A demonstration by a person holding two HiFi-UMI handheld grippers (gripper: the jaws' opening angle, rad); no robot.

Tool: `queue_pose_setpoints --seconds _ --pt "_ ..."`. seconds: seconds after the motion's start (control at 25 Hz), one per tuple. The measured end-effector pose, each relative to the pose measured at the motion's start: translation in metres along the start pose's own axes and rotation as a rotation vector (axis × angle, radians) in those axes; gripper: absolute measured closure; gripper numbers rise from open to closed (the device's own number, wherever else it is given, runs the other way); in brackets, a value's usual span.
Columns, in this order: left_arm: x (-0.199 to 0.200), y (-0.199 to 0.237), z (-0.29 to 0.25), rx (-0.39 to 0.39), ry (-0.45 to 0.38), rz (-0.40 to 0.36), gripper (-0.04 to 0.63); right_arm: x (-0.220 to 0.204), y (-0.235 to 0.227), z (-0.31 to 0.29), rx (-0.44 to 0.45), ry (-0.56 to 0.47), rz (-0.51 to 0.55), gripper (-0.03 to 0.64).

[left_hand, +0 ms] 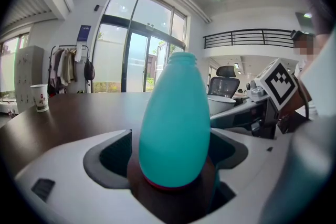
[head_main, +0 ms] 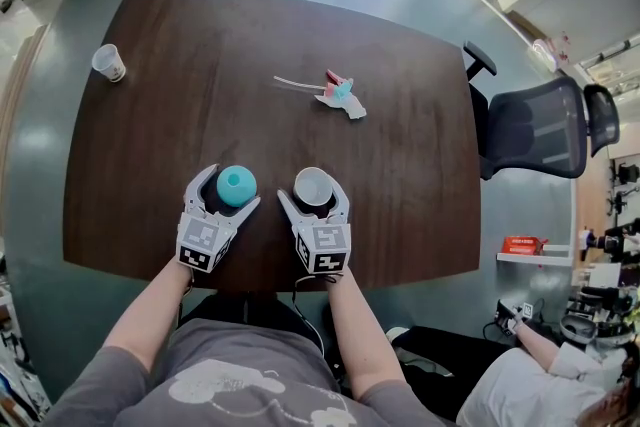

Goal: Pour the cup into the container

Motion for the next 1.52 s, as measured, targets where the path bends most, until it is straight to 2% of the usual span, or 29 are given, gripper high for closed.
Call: queue_pose_setpoints --seconds 0.16,0.4,0.6,0.8,0.84,0.92,0.96,1.04,1.24,1.36,1.52 --pt "-0.008 0.003 0.015 0.013 0.009 0.019 0.166 -0.011 0.001 0.013 -0.024 0.019 -0.014 0.219" --pt "-0.003 0.015 0.049 0.06 -0.009 0.157 0.166 -0.022 0.009 0.046 -0.075 0.017 -0.03 0.219" --pt "0.014 0.01 0.079 0.021 -0.039 0.117 0.166 -0.006 0.015 0.079 -0.151 -0.068 -0.043 0.22" --pt "0.044 0.003 0.098 -0.035 -0.121 0.124 0.167 0.033 0.017 0.098 -0.213 -0.195 -0.046 0.223" --pt "0.049 0.001 0.099 -0.039 -0.133 0.111 0.167 0.04 0.017 0.102 -0.228 -0.218 -0.047 0.252" --pt "0.057 -0.001 0.101 -0.034 -0.149 0.088 0.175 0.05 0.019 0.109 -0.257 -0.251 -0.046 0.356" --pt "0.061 0.0 0.103 -0.026 -0.157 0.083 0.211 0.054 0.022 0.112 -0.266 -0.263 -0.045 0.399" --pt "0.067 0.002 0.108 -0.006 -0.175 0.08 0.336 0.063 0.027 0.116 -0.272 -0.289 -0.044 0.451" --pt "0.067 0.006 0.114 0.05 -0.168 0.095 0.525 0.073 0.031 0.125 -0.285 -0.355 -0.085 0.619" --pt "0.064 0.005 0.12 0.075 -0.161 0.13 0.585 0.073 0.032 0.131 -0.264 -0.371 -0.127 0.627" --pt "0.068 -0.008 0.128 0.108 -0.165 0.133 0.588 0.072 0.033 0.148 -0.225 -0.364 -0.129 0.627"
Point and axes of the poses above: the fingertips, and each gripper's own axes: z backward along the fingers, y to its left, x out of its top, the point moved 2 cm from there along z, backward along the fingers, and after that the axes turned 6 degrees about x, right-handed, at the moved point
